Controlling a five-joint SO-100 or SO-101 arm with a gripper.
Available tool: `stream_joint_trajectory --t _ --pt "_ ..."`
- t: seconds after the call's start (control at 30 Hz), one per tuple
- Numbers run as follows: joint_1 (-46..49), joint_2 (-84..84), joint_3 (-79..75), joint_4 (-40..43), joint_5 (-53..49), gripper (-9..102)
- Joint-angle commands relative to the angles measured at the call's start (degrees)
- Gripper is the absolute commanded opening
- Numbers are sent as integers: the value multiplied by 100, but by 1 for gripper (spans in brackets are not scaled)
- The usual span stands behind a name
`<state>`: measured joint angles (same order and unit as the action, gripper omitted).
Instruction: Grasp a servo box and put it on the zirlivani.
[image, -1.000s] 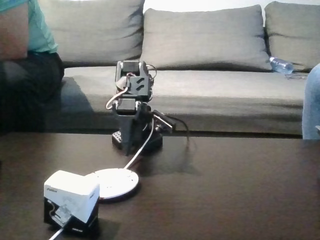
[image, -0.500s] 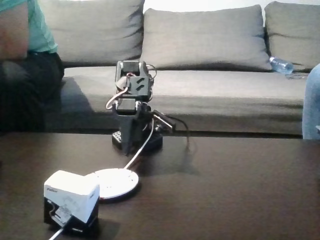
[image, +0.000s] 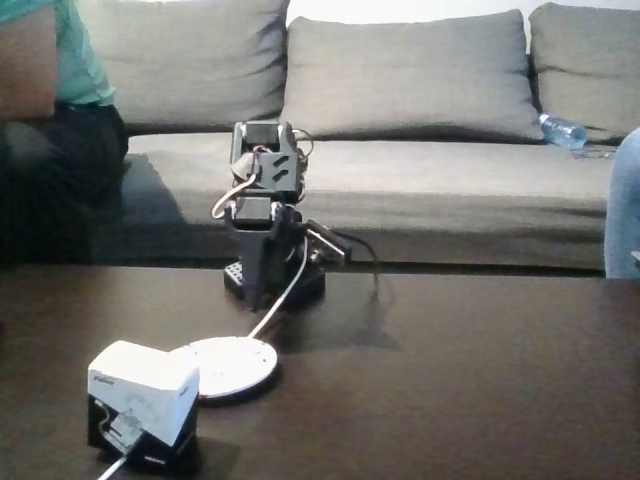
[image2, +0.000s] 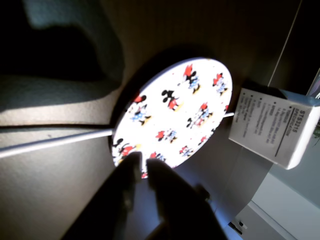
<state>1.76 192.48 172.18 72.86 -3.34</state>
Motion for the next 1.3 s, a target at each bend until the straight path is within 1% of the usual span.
stream_joint_trajectory --t 0.0,0.03,0.13,0.23,0.37,0.43,0.5,0.63,0.73,0.8,0.9,1.1,1.27 --pt "-53 -35 -668 18 176 0" --pt "-97 -44 -984 0 299 0" --pt "-677 -316 -1995 132 439 0" --pt "-1011 -1512 -3217 360 624 0" --pt "-905 -4351 -5493 475 1072 0" --pt "-677 -5950 -6873 738 1310 0" --pt "-466 -7585 -8350 1134 1538 0" --pt "-18 -10582 -11241 2241 1608 0" --pt "316 -12278 -13315 2988 1573 0" --pt "519 -13052 -14353 3085 1556 0" --pt "747 -13605 -15108 3085 1336 0" --pt "993 -13685 -15038 3094 1046 0" --pt "1318 -13562 -14818 3094 387 2"
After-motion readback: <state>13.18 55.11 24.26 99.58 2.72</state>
